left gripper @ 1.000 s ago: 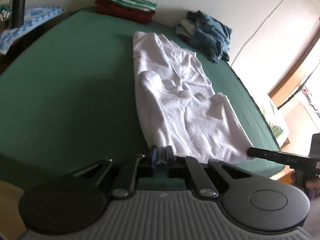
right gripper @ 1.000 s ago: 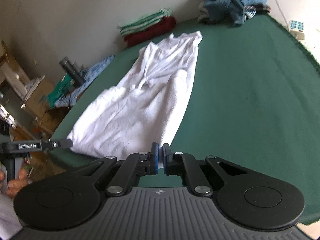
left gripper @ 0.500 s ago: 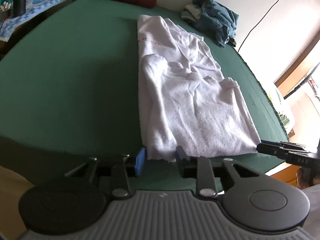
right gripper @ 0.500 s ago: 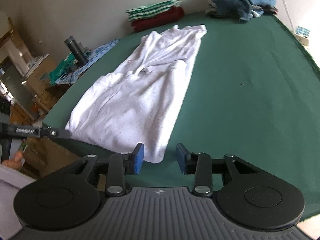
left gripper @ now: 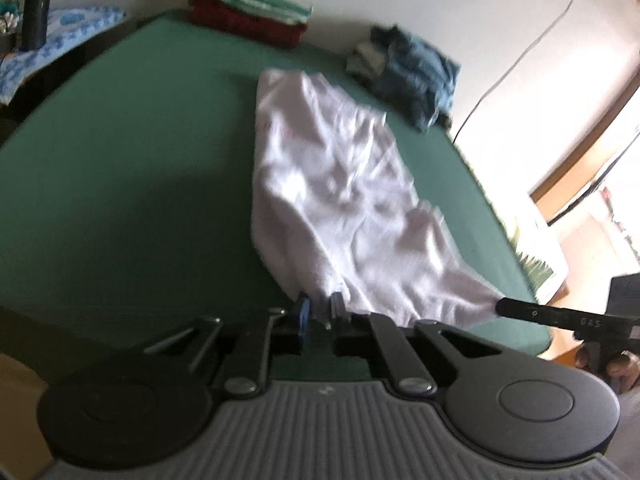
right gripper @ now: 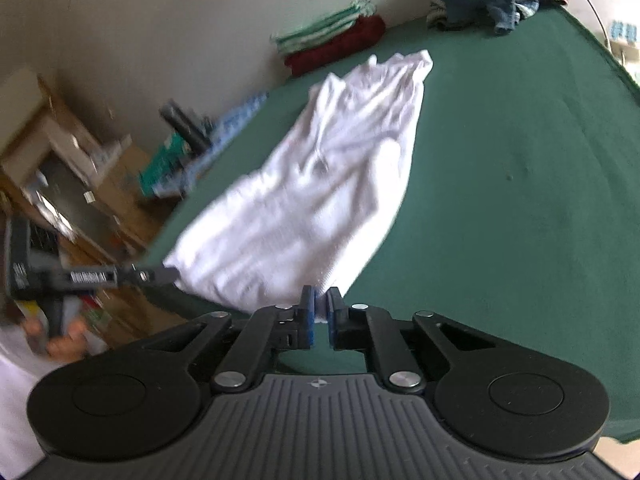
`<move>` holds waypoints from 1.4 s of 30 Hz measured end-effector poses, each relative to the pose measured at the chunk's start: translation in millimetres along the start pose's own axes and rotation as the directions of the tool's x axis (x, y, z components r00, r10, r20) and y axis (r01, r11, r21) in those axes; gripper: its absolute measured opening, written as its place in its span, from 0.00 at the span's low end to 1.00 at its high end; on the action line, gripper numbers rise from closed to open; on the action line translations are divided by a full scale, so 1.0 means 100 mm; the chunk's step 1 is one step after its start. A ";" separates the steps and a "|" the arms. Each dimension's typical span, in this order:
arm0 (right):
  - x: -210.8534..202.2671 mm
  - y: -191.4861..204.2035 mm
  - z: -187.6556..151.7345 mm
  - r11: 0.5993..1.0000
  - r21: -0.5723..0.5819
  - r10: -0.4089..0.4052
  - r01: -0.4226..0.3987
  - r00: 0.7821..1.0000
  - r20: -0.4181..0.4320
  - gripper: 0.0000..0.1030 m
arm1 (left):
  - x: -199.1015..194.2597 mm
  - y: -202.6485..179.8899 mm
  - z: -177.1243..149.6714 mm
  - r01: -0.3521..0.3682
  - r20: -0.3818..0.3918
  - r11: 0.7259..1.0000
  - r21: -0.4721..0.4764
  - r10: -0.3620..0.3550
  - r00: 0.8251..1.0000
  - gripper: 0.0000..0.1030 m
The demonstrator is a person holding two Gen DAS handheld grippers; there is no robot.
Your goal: Fold clothes
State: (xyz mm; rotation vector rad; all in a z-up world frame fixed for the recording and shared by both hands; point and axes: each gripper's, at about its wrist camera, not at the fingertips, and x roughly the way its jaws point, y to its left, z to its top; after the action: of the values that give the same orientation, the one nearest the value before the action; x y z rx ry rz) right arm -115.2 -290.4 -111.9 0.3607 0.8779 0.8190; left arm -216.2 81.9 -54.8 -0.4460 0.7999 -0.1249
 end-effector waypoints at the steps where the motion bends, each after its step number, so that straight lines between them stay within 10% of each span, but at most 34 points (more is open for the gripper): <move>1: -0.02 -0.01 0.07 1.000 0.027 0.013 -0.014 1.000 0.020 0.06 | -0.02 0.00 0.07 0.009 0.012 1.000 -0.007 -0.009 1.000 0.02; 12: 0.20 -0.23 0.93 0.950 0.294 0.034 -0.109 0.968 0.250 0.05 | 0.36 0.14 1.09 0.079 0.099 0.997 0.018 -0.080 0.992 0.02; 27: 1.20 -0.59 1.16 0.917 0.355 -0.262 0.182 0.946 0.192 0.06 | 1.59 0.72 1.48 0.053 -0.112 0.997 0.064 -0.046 0.993 0.04; 35: 0.88 -0.35 1.03 0.932 0.272 -0.321 0.242 0.899 0.299 0.32 | 1.38 0.95 1.59 -0.018 -0.103 0.996 0.086 0.027 0.994 0.28; 40: 0.89 -0.07 0.99 0.973 0.063 -0.231 0.223 0.951 0.206 0.32 | 1.01 0.84 1.54 0.057 -0.034 0.996 0.071 -0.054 0.998 0.28; 42: 1.00 -0.02 0.96 0.977 -0.010 -0.210 0.213 0.967 0.146 0.32 | 0.91 0.66 1.45 0.077 -0.013 0.989 0.128 -0.076 0.997 0.44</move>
State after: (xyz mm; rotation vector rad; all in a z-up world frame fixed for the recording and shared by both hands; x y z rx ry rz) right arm -1.5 -211.4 -108.4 0.2940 0.7555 0.5984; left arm -52.4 165.9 -55.5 -0.3545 0.7779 -0.2486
